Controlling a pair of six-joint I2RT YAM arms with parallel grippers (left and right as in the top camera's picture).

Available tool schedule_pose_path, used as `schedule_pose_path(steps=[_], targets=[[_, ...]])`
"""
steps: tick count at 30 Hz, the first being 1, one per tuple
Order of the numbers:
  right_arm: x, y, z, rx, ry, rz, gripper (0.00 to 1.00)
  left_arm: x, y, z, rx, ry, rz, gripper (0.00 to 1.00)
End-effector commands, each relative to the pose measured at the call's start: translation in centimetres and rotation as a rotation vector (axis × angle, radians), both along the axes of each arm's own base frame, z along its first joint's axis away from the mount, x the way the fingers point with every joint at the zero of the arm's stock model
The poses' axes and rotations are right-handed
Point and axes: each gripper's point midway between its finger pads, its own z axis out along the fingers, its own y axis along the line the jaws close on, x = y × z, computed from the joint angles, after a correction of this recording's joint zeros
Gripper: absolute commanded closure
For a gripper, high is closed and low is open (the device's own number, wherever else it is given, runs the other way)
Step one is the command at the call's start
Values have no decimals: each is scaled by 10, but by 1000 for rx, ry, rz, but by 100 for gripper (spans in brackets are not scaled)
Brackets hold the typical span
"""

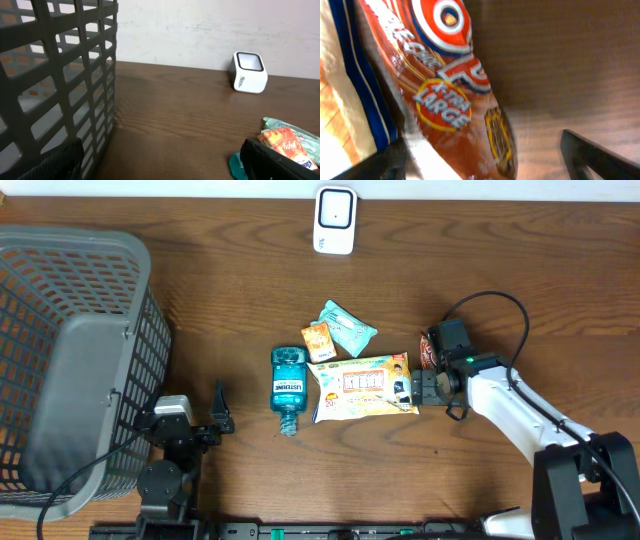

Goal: Scan the item barcode
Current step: 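Reach the right gripper to the red TOP bar and grasp it, then lift the TOP bar and carry it toward the white scanner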

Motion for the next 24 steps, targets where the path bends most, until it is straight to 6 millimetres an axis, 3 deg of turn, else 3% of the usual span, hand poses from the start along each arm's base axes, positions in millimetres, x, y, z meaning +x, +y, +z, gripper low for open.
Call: schedule_pose_path(steps=[1, 5, 13, 17, 19, 21, 24], targets=[[10, 1, -1, -9, -28, -12, 26, -1, 6, -17, -2, 48, 33, 0], [14, 2, -3, -6, -42, -13, 42, -1, 6, -17, -2, 48, 33, 0], [14, 1, -13, -6, -43, -15, 35, -1, 6, -17, -2, 48, 33, 0], [10, 1, -26, -13, -3, -14, 39, -1, 6, -17, -2, 49, 33, 0], [3, 0, -37, -18, 43, -12, 48, -1, 6, -17, -2, 48, 33, 0], [-10, 3, -45, 2, 107, -8, 69, -1, 6, -17, -2, 48, 33, 0], [-13, 8, -44, 32, 125, 0, 97, -1, 6, -17, -2, 48, 33, 0]])
